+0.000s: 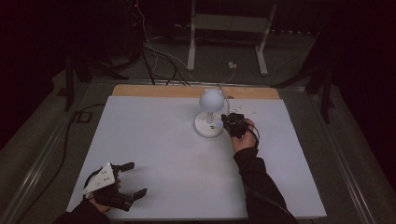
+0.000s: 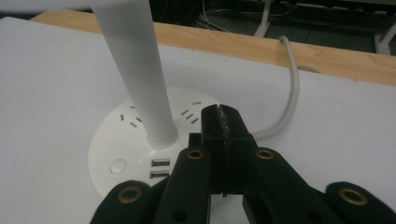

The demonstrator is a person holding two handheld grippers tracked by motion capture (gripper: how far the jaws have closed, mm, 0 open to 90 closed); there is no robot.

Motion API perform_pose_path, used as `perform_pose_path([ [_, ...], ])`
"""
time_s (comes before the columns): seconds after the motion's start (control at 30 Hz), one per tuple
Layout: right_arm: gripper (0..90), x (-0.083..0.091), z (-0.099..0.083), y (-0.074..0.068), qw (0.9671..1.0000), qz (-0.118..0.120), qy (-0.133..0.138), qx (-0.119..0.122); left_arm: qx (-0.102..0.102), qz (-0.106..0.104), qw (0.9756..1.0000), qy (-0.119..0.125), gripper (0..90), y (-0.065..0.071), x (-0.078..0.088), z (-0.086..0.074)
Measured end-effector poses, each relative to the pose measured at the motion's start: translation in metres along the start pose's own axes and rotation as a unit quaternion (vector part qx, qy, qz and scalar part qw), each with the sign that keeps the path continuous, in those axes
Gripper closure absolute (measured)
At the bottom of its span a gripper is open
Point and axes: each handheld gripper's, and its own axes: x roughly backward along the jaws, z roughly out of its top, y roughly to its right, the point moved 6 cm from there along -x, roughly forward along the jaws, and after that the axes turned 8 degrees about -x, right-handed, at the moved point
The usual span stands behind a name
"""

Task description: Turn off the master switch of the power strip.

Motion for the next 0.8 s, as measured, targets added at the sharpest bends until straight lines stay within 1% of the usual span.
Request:
perform_pose_path([
  [0.23,90.0,-0.007,-0.007,-0.005,0.9998,-0.001,-0.012,0.015,0.0,0.0,1.0,0.0,0.3,0.0,0.0,0.0],
  [0.43,90.0,-0.013,-0.01,-0.006,0.9998,-0.003,-0.018,0.012,0.0,0.001,1.0,0.0,0.3,0.0,0.0,0.0],
  [0.67,90.0,-0.017,-0.014,-0.002,0.9997,-0.007,-0.023,0.009,0.0,0.0,1.0,0.0,0.3,0.0,0.0,0.0],
  [0.8,90.0,-0.019,-0.016,-0.002,0.9996,-0.008,-0.025,0.012,0.0,0.0,1.0,0.0,0.3,0.0,0.0,0.0],
])
